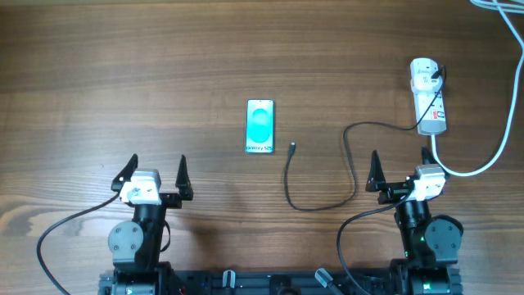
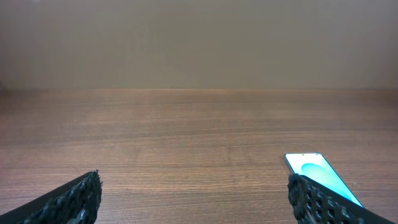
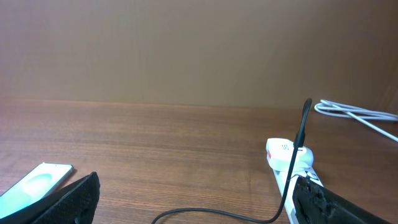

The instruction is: Plug charger to phone and switch on socket

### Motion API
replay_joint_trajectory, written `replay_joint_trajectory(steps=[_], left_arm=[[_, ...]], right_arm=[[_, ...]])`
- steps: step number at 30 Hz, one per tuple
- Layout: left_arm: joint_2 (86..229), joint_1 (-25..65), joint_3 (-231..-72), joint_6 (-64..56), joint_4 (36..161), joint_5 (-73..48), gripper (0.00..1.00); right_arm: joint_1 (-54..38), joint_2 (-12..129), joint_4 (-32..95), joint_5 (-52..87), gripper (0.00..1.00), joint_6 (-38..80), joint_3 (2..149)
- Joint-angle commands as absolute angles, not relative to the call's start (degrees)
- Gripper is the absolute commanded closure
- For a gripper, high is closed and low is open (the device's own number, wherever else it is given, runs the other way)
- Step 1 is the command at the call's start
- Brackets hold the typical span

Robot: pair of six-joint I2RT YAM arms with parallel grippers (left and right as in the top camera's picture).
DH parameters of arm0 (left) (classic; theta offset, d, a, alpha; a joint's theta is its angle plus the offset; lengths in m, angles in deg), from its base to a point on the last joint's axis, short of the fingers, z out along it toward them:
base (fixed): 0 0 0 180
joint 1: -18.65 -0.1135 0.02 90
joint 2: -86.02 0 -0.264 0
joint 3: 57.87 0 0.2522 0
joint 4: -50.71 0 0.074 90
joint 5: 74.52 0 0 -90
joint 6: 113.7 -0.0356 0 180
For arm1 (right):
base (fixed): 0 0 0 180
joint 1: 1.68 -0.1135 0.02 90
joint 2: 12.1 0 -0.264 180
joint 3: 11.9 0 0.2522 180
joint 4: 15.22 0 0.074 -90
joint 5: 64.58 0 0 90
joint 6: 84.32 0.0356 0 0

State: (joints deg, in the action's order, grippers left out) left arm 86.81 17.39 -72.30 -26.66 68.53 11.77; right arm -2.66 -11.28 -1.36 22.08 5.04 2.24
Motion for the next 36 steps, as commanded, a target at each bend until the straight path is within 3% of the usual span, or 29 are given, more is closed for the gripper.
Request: replay_joint_trajectory(steps=[1, 14, 19, 23, 32, 36], left_arm=[[86.4, 16.9, -72.0, -27.8, 68.6, 11.7, 0.0], [86.4, 16.9, -72.0, -18.4, 66.5, -3.0, 0.0], [86.4, 16.9, -72.0, -12.3, 64.6, -22.1, 0.0], [86.4, 16.9, -72.0, -12.2, 63.7, -26.9, 0.0], [86.4, 16.9, -72.0, -0.5, 35.6, -26.5, 0.0], [86.4, 16.9, -74.1, -0.5, 32.6, -24.9, 0.0]], right_arm=[[-2.9, -11.5, -1.6, 22.8, 0.0, 5.8, 2.2], [-2.9, -11.5, -1.6, 22.8, 0.0, 5.8, 2.2], [-2.9, -11.5, -1.6, 22.8, 0.0, 5.8, 2.2], [-2.9, -11.5, -1.6, 22.8, 0.0, 5.8, 2.2], [-2.9, -11.5, -1.6, 22.8, 0.0, 5.8, 2.2], [-2.9, -11.5, -1.6, 22.8, 0.0, 5.8, 2.2]])
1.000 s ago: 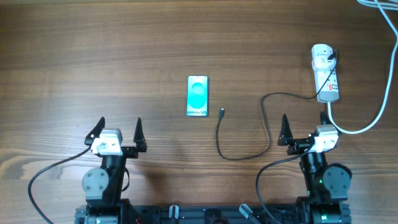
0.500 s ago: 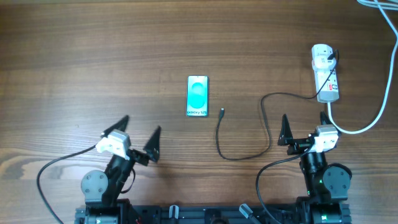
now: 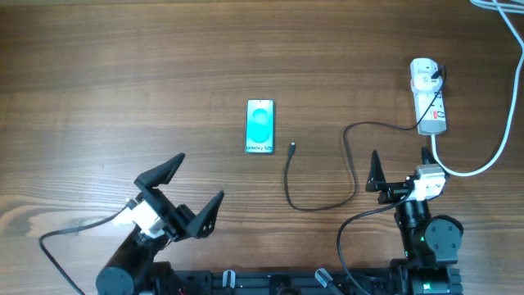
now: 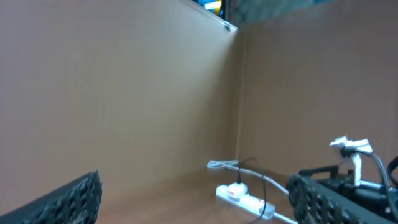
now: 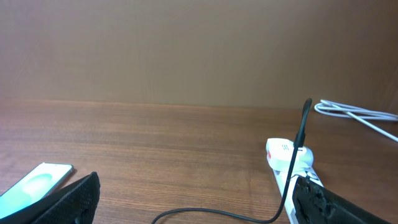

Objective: Plug charger to phone and switch on socket
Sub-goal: 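Open the left gripper and reach over the blue phone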

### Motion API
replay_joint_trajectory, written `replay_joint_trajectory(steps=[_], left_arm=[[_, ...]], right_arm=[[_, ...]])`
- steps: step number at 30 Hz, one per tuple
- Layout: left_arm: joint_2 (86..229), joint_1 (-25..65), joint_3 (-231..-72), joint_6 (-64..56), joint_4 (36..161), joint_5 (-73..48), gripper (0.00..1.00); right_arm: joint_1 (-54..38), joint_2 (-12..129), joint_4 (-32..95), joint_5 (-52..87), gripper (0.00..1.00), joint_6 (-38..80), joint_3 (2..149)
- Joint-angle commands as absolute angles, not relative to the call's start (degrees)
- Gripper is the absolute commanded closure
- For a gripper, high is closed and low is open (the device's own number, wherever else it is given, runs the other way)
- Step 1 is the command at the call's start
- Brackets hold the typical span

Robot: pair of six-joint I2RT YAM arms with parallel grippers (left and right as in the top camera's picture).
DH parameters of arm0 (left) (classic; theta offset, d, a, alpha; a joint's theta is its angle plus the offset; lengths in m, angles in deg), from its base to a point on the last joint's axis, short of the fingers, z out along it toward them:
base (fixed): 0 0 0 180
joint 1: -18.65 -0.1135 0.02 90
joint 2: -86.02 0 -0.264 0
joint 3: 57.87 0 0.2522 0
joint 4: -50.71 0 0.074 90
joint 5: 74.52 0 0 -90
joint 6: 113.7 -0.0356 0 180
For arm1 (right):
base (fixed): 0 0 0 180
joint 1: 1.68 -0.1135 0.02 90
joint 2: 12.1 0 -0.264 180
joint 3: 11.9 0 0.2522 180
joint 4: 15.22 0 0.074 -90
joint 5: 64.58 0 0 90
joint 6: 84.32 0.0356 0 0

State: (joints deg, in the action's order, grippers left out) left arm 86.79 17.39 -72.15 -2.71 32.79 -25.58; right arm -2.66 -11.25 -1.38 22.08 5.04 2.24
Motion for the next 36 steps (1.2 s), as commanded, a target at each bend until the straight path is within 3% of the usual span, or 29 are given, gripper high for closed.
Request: replay_joint_trajectory(steps=[1, 7, 11, 15, 17, 24, 28, 36], left_arm=[[86.7, 16.9, -75.1, -0.5, 32.7, -24.1, 0.0], [92.0, 16.9, -82.9, -0.9, 36.5, -21.1, 0.0], [103.1, 16.9, -95.7, -4.0, 51.3, -21.1, 0.0], [116.8, 16.9, -111.9, -7.1, 73.9, -20.7, 0.0], [123.0, 16.9, -118.2, -6.9, 81.0, -25.2, 0.0], [133.5, 16.9, -121.1, -5.6, 77.8, -45.3, 0.0], [135.3, 17.9, -121.1, -3.4, 79.2, -38.5, 0.01], [138.8, 28.0, -130.5, -7.3, 95.0, -7.6, 0.01]], right_arm=[[-2.9, -11.5, -1.6, 22.8, 0.0, 5.8, 2.2], [-2.9, -11.5, -1.6, 22.8, 0.01, 5.8, 2.2], [-2.9, -11.5, -1.6, 22.8, 0.0, 5.8, 2.2], [-2.9, -11.5, -1.6, 22.8, 0.0, 5.8, 2.2], [-2.9, -11.5, -1.6, 22.8, 0.0, 5.8, 2.2], [-2.9, -11.5, -1.6, 22.8, 0.0, 5.8, 2.2], [-2.9, -11.5, -1.6, 22.8, 0.0, 5.8, 2.2], [-2.9, -11.5, -1.6, 22.8, 0.0, 5.8, 2.2]])
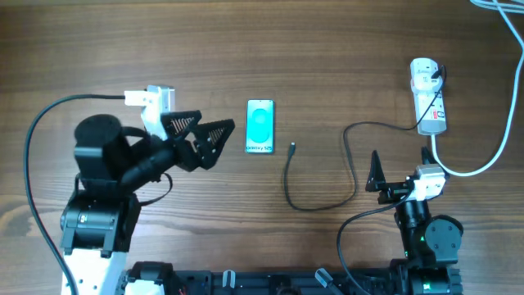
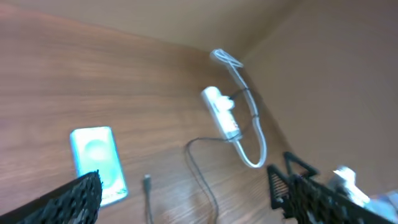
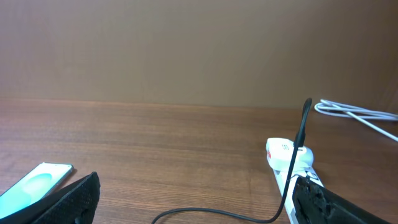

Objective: Plug charger to phone and switch on socket
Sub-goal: 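Open the left gripper and reach over the blue phone, then lower the left gripper and close it on the phone's top edge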

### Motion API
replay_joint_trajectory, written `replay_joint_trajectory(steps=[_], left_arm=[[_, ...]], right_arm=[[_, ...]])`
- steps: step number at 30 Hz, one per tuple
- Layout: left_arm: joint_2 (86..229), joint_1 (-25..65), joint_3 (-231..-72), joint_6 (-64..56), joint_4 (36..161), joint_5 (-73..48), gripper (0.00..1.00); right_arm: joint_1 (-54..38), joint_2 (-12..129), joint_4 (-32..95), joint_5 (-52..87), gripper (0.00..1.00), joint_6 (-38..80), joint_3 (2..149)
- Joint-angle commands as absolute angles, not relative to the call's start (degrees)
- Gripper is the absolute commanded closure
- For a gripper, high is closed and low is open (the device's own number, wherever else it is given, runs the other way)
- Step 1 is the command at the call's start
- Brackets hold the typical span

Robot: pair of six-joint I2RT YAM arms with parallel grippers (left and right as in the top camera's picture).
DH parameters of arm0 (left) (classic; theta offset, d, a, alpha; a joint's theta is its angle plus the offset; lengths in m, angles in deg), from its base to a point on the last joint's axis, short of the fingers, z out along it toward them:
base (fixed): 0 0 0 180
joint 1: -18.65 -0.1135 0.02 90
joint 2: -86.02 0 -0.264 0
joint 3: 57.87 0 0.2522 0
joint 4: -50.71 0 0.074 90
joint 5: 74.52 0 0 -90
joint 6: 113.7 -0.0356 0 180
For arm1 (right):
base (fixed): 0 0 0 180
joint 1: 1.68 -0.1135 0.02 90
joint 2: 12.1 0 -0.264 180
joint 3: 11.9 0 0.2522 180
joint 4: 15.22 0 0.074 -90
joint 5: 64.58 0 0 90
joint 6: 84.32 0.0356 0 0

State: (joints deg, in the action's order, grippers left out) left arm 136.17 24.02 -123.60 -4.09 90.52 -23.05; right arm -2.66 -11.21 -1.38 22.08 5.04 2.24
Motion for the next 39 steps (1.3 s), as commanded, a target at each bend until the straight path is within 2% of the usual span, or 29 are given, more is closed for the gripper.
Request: replay_joint_trajectory(steps=[1, 9, 15, 22, 26, 29, 34, 39], left_arm=[[140.5, 29.4, -133.2, -7.7, 98.0, -4.4, 0.0], [164.3, 38.4, -161.6, -6.1, 127.5, 9.8, 0.0], [181.7, 42.3, -177.5, -4.8, 141.1, 11.0, 0.01], [189.1, 45.4, -177.9, -4.8, 137.4, 1.3, 0.0], [190.3, 46.7, -177.9, -4.7, 136.7, 1.4, 0.0], [191.3, 47.6, -177.7, -1.8, 135.8, 2.7, 0.0], [194.6, 48.2, -177.7, 3.9, 136.4, 11.8, 0.0], [201.3, 48.1, -177.7, 7.0, 137.5, 11.9, 0.0]], right_arm=[[-2.9, -11.5, -1.6, 22.8, 0.01, 5.8, 2.2], [-2.9, -11.5, -1.6, 22.8, 0.0, 5.8, 2.2], [-2.9, -11.5, -1.6, 22.8, 0.0, 5.8, 2.2], [-2.9, -11.5, -1.6, 22.8, 0.0, 5.8, 2.2], [-2.9, -11.5, -1.6, 22.8, 0.0, 5.8, 2.2], [-2.9, -11.5, -1.6, 22.8, 0.0, 5.8, 2.2], [-2.9, -11.5, -1.6, 22.8, 0.01, 5.8, 2.2], [-2.9, -11.5, -1.6, 22.8, 0.0, 5.8, 2.2]])
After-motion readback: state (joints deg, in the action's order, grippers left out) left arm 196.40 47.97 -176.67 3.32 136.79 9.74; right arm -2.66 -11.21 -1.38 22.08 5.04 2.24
